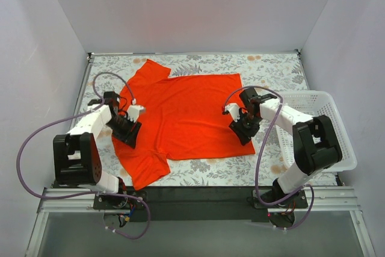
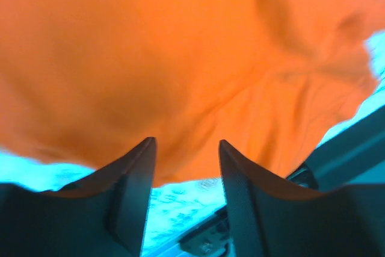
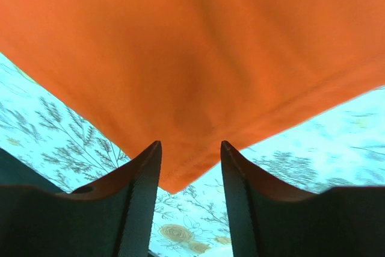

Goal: Fold and stack the t-shirts
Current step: Flatten the tshirt out, then fold the tshirt

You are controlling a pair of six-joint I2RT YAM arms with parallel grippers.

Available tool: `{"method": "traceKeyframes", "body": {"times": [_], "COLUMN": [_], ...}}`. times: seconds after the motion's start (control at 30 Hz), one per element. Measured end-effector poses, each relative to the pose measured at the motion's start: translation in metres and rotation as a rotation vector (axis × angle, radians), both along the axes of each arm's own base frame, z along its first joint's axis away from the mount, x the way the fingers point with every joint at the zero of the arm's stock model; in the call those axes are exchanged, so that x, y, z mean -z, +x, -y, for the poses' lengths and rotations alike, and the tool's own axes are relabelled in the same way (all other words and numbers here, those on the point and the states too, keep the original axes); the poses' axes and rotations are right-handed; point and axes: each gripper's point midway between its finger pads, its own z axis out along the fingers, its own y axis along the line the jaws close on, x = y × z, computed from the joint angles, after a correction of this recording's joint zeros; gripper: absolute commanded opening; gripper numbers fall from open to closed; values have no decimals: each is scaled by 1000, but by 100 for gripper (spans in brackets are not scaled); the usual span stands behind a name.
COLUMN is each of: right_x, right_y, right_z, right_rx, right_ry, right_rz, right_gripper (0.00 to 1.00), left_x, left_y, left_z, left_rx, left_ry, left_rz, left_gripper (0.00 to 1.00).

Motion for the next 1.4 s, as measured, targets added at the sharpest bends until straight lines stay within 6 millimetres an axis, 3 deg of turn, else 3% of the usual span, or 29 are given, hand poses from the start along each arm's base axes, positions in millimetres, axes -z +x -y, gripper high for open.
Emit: {"method": "traceKeyframes", "body": {"times": [0.1, 0.2, 0.3, 0.37, 0.43, 0.53, 0.67, 0.77, 0.9, 1.13, 1.4], "right_x": [-30, -88, -140, -159, -165, -150, -102, -61, -29, -14, 0], "right_y": [30, 102, 172, 213, 254, 302, 339, 352, 358, 367, 376], "right_z": [-12, -32, -46, -53, -56, -52, -37, -24, -14, -9, -11], "right_rx": [26, 56, 83, 120, 174, 265, 363, 428, 474, 524, 561], "right_ry": [55, 142, 201, 225, 242, 237, 194, 162, 140, 152, 188], "right_rz": [70, 274, 451, 525, 579, 598, 579, 533, 499, 500, 495], "right_gripper": [52, 52, 52, 52, 52, 51, 48, 51, 52, 55, 53], "left_x": [-48, -103, -139, -147, -146, -131, -113, -107, -112, -104, -71], "left_y": [62, 139, 206, 245, 276, 310, 335, 345, 361, 371, 374], "left_z": [9, 17, 21, 22, 21, 17, 12, 8, 5, 2, -2], "left_rx": [-8, -33, -86, -135, -186, -266, -350, -396, -418, -429, -447], "left_ry": [-61, -128, -185, -221, -255, -289, -315, -328, -340, -341, -325], "left_rz": [156, 360, 494, 547, 567, 560, 548, 546, 580, 593, 542], "left_gripper": [55, 60, 61, 61, 61, 61, 61, 61, 61, 61, 61]}}
